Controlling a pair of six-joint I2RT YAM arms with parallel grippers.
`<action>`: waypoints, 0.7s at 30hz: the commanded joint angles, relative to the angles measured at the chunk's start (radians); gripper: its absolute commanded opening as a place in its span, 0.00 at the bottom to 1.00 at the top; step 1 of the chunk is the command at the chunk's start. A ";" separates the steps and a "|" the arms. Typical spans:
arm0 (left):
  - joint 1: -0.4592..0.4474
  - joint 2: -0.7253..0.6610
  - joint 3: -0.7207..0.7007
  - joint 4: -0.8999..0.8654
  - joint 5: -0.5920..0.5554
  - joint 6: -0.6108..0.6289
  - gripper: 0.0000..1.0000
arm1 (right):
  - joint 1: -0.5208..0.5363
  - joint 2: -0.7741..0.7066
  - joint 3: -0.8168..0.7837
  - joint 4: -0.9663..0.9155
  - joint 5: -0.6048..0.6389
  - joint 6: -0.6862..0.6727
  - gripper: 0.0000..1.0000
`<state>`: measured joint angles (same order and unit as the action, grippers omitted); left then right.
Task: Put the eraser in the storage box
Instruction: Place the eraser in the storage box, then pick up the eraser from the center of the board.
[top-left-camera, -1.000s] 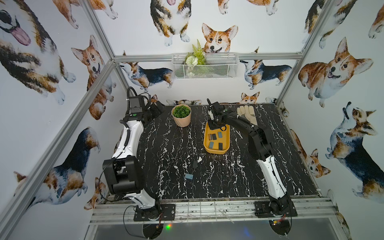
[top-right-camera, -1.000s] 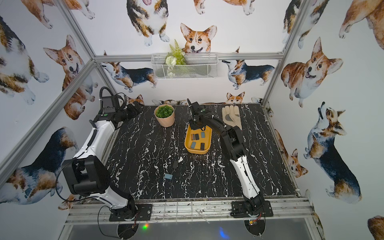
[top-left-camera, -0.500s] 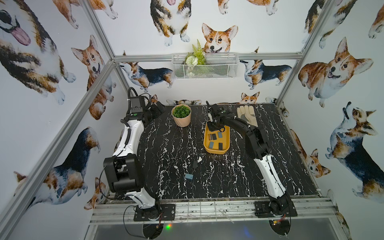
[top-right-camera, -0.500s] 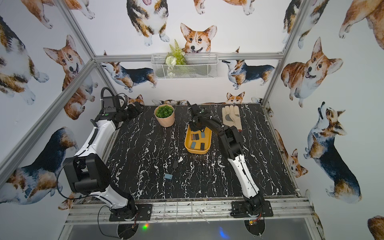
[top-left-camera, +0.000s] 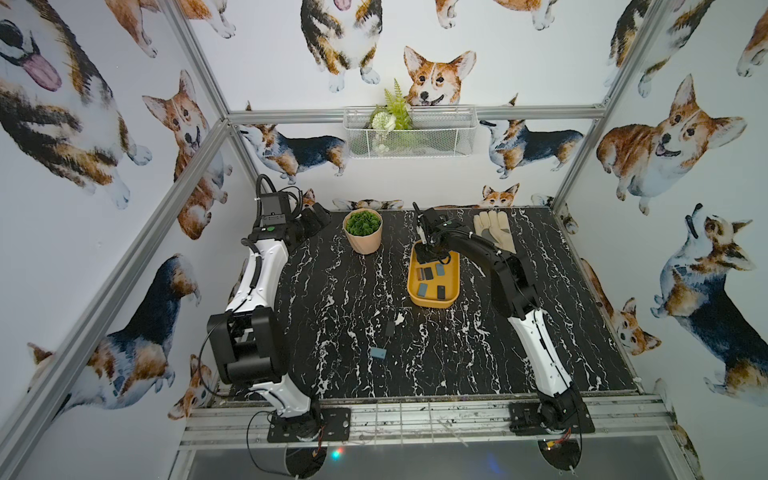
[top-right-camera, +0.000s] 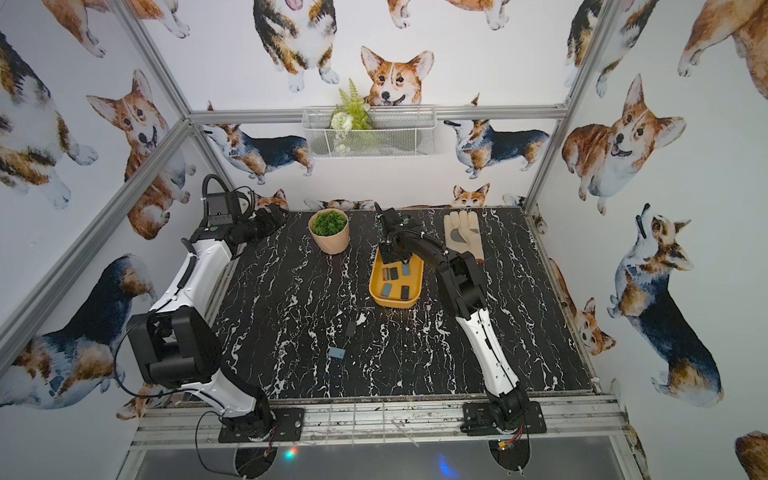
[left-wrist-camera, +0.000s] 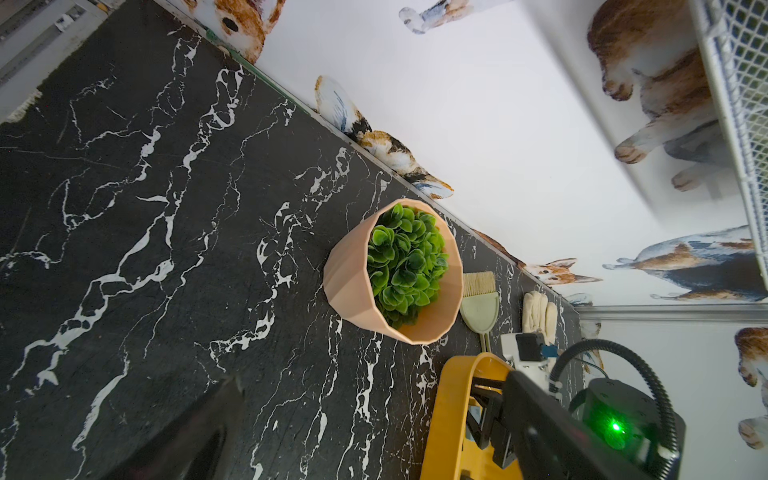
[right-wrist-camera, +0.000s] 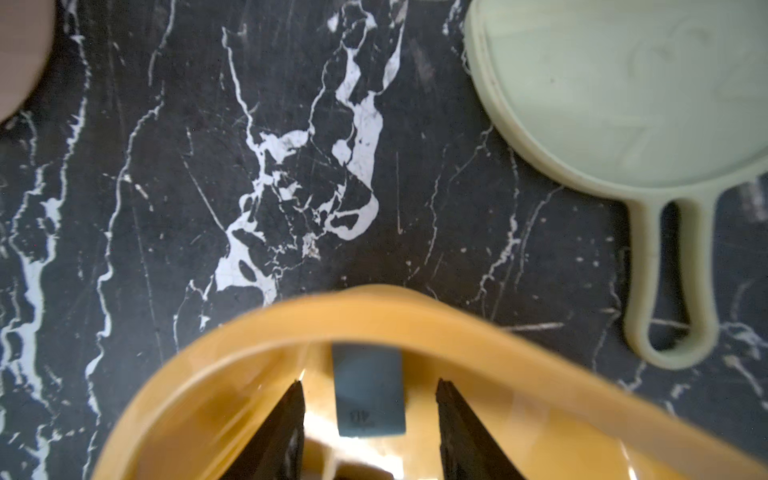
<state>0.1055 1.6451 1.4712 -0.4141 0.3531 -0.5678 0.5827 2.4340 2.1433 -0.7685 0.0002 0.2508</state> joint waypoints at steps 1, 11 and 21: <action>0.002 -0.011 0.001 0.004 0.006 0.008 1.00 | 0.004 -0.081 -0.037 0.029 0.010 0.015 0.54; 0.002 -0.082 -0.015 0.003 0.012 0.008 1.00 | 0.127 -0.445 -0.365 0.096 0.086 0.041 0.67; 0.020 -0.245 -0.116 -0.008 -0.034 0.038 1.00 | 0.439 -0.670 -0.617 0.027 0.153 0.300 0.69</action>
<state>0.1162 1.4353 1.3815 -0.4187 0.3363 -0.5484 0.9817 1.7790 1.5532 -0.6865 0.1207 0.4229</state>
